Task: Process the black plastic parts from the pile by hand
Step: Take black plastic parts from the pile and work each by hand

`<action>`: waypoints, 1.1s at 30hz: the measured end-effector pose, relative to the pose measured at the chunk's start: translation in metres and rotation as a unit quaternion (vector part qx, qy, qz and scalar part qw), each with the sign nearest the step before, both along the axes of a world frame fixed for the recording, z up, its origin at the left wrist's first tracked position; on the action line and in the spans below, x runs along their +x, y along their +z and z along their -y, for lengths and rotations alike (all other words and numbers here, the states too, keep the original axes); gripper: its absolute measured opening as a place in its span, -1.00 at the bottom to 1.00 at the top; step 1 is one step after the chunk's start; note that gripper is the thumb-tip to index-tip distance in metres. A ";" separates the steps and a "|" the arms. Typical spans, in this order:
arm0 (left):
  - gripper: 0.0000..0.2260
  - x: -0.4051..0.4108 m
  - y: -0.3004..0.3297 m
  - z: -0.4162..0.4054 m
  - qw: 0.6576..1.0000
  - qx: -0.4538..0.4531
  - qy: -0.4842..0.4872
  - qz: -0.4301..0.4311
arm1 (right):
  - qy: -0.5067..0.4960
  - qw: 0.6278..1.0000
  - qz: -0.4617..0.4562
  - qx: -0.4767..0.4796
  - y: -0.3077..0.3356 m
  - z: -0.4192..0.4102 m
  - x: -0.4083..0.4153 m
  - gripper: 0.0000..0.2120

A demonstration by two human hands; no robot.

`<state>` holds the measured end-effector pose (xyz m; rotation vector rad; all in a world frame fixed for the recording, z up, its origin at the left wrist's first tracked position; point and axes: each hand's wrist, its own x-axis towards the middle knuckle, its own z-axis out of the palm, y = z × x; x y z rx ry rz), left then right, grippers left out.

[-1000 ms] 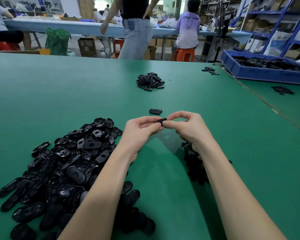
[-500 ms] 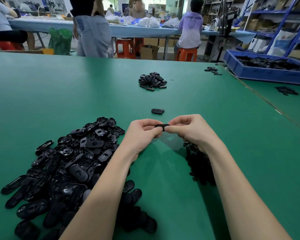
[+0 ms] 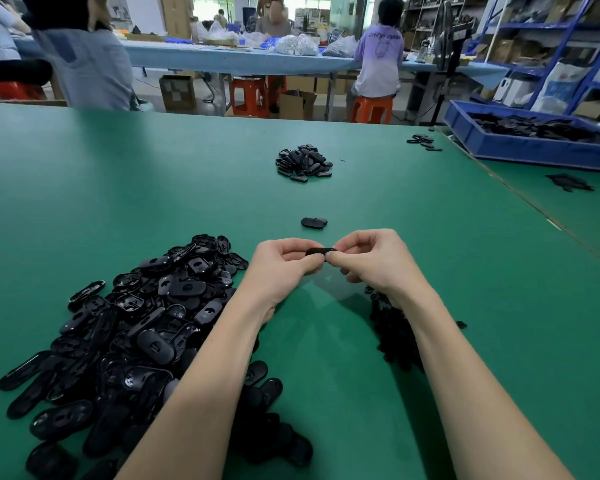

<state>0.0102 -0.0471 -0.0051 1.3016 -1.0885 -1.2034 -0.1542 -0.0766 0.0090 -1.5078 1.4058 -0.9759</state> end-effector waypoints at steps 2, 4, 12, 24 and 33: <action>-0.88 -0.001 0.000 0.000 1.000 0.002 0.001 -0.002 | -0.005 1.000 0.008 0.004 -0.001 0.000 0.000 -0.92; -0.88 -0.002 -0.001 0.001 1.000 0.004 0.008 0.001 | -0.006 1.000 0.014 0.006 -0.002 0.000 0.000 -0.92; -0.87 -0.004 -0.003 0.003 0.999 0.001 0.036 0.007 | 0.012 0.997 -0.059 -0.044 0.000 0.000 0.004 -0.90; -0.84 0.003 -0.005 0.009 0.994 -0.030 0.094 0.055 | -0.018 0.973 -0.193 -0.124 -0.002 0.035 0.014 -0.89; -0.92 0.002 0.002 0.004 0.923 -0.080 -0.018 0.377 | -0.066 0.950 -0.303 -0.035 -0.005 0.083 0.030 -0.75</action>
